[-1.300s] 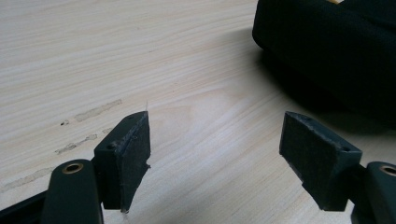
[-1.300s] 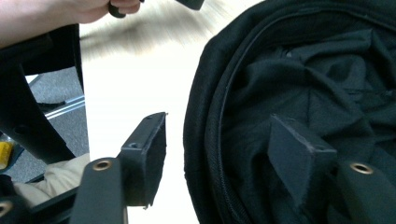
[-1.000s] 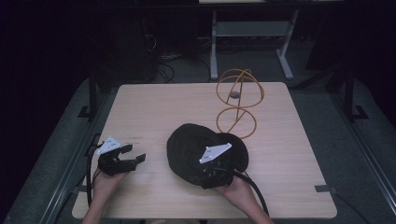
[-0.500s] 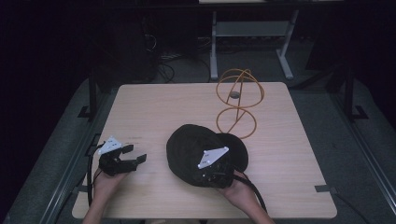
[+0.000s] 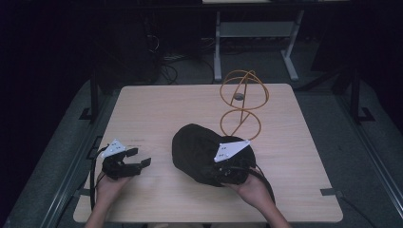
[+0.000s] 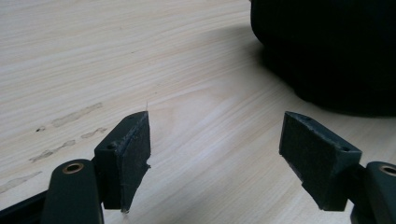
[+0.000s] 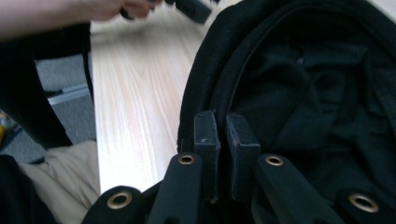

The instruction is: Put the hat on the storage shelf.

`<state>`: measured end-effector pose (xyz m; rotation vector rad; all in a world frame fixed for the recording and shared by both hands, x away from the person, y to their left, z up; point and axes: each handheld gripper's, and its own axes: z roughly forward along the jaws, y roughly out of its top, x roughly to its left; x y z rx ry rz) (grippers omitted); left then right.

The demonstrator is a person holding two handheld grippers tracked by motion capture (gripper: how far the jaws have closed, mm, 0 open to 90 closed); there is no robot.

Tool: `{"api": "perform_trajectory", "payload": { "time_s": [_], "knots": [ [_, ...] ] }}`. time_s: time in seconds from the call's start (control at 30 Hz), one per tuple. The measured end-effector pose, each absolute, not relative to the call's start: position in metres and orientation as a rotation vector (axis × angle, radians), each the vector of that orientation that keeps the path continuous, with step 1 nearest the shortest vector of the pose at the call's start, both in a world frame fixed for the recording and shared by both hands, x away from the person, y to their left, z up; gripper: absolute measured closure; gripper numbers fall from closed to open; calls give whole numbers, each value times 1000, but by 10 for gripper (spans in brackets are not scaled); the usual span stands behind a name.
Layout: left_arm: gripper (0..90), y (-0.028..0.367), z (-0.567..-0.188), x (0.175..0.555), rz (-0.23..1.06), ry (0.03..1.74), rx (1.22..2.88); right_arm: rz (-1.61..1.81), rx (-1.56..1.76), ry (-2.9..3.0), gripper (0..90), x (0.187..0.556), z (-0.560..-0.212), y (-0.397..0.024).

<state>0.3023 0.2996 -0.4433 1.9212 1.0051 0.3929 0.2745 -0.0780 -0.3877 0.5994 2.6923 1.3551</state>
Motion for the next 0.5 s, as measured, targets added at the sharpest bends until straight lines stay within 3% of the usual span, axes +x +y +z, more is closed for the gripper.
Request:
{"api": "perform_trajectory", "payload": {
  "time_s": [0.5],
  "knots": [
    [245,284,-441,298,367,939,1945,1547,588,2606,842,275,-357,-104]
  ]
}}
